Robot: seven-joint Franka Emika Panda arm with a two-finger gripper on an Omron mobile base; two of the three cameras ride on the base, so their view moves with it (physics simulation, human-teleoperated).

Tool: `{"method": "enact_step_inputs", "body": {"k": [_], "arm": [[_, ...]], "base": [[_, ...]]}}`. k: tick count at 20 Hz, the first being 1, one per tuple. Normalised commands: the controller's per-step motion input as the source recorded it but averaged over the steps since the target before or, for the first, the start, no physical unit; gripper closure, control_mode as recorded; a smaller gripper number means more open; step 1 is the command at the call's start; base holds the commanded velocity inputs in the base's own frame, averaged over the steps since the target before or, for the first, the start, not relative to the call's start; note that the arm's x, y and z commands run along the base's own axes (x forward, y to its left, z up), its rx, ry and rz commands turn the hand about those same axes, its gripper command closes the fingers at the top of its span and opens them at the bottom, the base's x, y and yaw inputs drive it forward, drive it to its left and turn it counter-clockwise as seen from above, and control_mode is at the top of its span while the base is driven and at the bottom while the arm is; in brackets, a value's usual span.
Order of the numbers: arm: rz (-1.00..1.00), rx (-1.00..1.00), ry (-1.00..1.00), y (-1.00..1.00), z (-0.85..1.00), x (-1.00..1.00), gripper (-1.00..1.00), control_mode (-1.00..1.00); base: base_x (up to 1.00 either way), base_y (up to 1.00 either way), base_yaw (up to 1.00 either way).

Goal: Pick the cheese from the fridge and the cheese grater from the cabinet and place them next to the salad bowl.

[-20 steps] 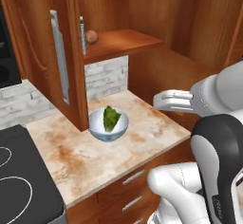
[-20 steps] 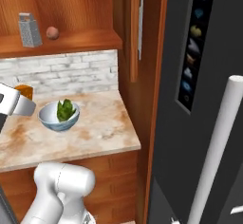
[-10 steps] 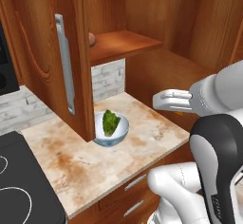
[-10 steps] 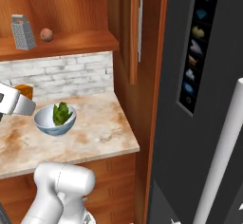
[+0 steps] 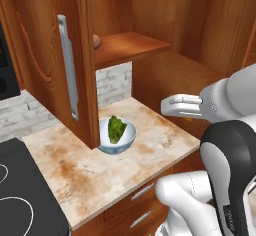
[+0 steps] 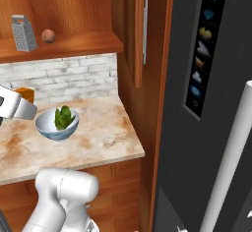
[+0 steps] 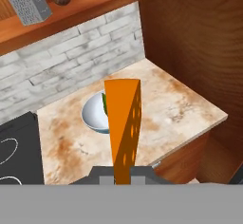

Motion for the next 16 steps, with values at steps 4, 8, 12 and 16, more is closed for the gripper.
{"method": "enact_step_inputs", "body": {"k": [4, 8, 12, 16], "arm": [[0.0, 0.0, 0.0, 0.0, 0.0, 0.0, 1.0, 1.0], [0.0, -0.05, 0.24, 0.01, 0.15, 0.37, 1.0, -1.0], [0.0, -0.16, 0.48, 0.01, 0.33, 0.72, 1.0, -1.0], [0.0, -0.15, 0.23, 0.0, -0.01, 0.42, 1.0, -1.0]], "base": [[0.0, 0.0, 0.0], [0.0, 0.0, 0.0], [0.0, 0.0, 0.0], [0.0, 0.0, 0.0]]}}
